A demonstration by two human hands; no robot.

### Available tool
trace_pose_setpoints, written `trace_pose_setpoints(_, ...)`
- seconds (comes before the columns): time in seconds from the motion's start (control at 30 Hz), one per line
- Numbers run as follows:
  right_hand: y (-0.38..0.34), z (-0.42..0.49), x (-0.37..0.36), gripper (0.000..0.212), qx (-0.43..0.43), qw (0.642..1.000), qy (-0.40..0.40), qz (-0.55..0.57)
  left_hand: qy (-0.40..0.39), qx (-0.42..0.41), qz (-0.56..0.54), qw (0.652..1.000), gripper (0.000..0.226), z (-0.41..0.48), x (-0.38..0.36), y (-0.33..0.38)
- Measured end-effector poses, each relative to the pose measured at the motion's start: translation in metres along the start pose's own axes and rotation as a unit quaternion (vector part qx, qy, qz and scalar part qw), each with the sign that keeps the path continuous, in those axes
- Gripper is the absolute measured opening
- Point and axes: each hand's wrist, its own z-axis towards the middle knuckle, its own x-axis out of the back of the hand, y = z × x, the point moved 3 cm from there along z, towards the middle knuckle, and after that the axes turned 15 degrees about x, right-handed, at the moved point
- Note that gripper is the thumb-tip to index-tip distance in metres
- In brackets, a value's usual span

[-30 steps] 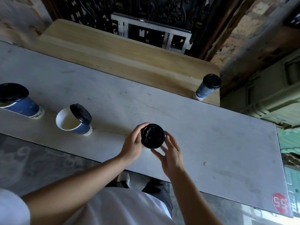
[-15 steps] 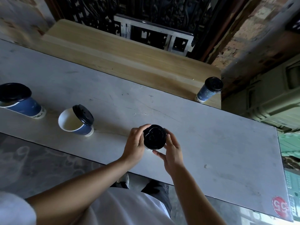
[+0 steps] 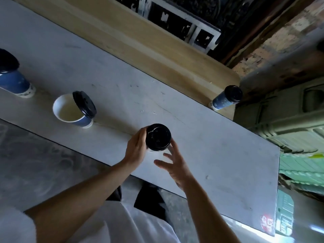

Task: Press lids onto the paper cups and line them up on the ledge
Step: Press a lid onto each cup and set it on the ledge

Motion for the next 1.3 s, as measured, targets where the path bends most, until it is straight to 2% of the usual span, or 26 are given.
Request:
trace_pose_setpoints(0.07,0.000,0.010,0.006,0.096,0.024,0.996,-0.009,-0.082,0.030,0.085,-0.060,0.994,0.032,0.006,-0.005,-0.003)
trace_pose_setpoints(0.13,-0.001,0.023,0.013,0.095,0.053,0.991,-0.019,-0.123,-0.007,0.189,-0.106,0.976,0.031,0.011,-0.016,-0.012)
trace_pose_setpoints(0.23,0.003,0.042,0.029,0.086,0.076,0.958,-0.054,-0.270,-0.060,0.331,-0.226,0.914,0.031,0.012,-0.028,-0.029)
trace_pose_setpoints(0.33,0.017,0.053,0.049,0.088,0.095,0.917,-0.127,-0.365,-0.061,0.374,-0.283,0.881,0.022,0.009,-0.038,-0.050)
trace_pose_setpoints(0.43,0.022,0.062,0.066,0.088,0.121,0.894,-0.169,-0.397,-0.033,0.356,-0.295,0.886,0.024,0.007,-0.058,-0.069)
trace_pose_setpoints(0.5,0.022,0.067,0.079,0.090,0.124,0.886,-0.166,-0.415,0.002,0.318,-0.257,0.913,0.037,0.006,-0.074,-0.075)
trace_pose_setpoints(0.53,0.022,0.068,0.087,0.090,0.125,0.882,-0.164,-0.424,0.044,0.273,-0.207,0.939,0.041,0.005,-0.081,-0.077)
trace_pose_setpoints(0.57,0.022,0.067,0.095,0.089,0.129,0.874,-0.167,-0.437,0.110,0.203,-0.122,0.965,0.040,0.006,-0.083,-0.078)
trace_pose_setpoints(0.6,0.020,0.067,0.104,0.087,0.134,0.863,-0.176,-0.454,0.186,0.109,-0.007,0.976,0.035,0.006,-0.084,-0.079)
trace_pose_setpoints(0.63,0.016,0.067,0.113,0.086,0.141,0.848,-0.190,-0.474,0.245,0.014,0.109,0.963,0.031,0.005,-0.086,-0.081)
trace_pose_setpoints(0.67,0.011,0.067,0.122,0.085,0.147,0.831,-0.204,-0.497,0.280,-0.049,0.211,0.935,0.034,0.004,-0.089,-0.084)
trace_pose_setpoints(0.7,0.004,0.068,0.130,0.086,0.149,0.812,-0.215,-0.522,0.298,-0.071,0.288,0.907,0.045,0.005,-0.093,-0.089)
trace_pose_setpoints(0.77,-0.013,0.070,0.145,0.088,0.134,0.769,-0.222,-0.584,0.296,-0.046,0.392,0.870,0.070,0.010,-0.102,-0.104)
trace_pose_setpoints(0.83,-0.035,0.071,0.154,0.088,0.132,0.697,-0.226,-0.668,0.263,-0.011,0.464,0.846,0.088,0.017,-0.112,-0.119)
trace_pose_setpoints(0.9,-0.062,0.072,0.157,0.086,0.166,0.608,-0.226,-0.743,0.247,-0.008,0.490,0.836,0.098,0.022,-0.119,-0.129)
trace_pose_setpoints(0.97,-0.089,0.072,0.155,0.082,0.230,0.495,-0.228,-0.806,0.257,-0.019,0.488,0.834,0.103,0.024,-0.122,-0.133)
trace_pose_setpoints(1.03,-0.111,0.070,0.147,0.072,0.264,0.380,-0.241,-0.853,0.278,-0.039,0.481,0.831,0.102,0.024,-0.122,-0.135)
trace_pose_setpoints(1.07,-0.119,0.068,0.141,0.064,0.270,0.338,-0.250,-0.866,0.286,-0.051,0.480,0.828,0.101,0.024,-0.122,-0.136)
trace_pose_setpoints(1.13,-0.131,0.065,0.129,0.054,0.278,0.295,-0.260,-0.876,0.300,-0.071,0.477,0.823,0.099,0.025,-0.123,-0.139)
trace_pose_setpoints(1.23,-0.143,0.062,0.114,0.051,0.279,0.278,-0.260,-0.881,0.312,-0.078,0.480,0.816,0.097,0.030,-0.123,-0.144)
trace_pose_setpoints(1.3,-0.149,0.061,0.108,0.051,0.269,0.253,-0.265,-0.891,0.314,-0.071,0.482,0.815,0.097,0.033,-0.123,-0.145)
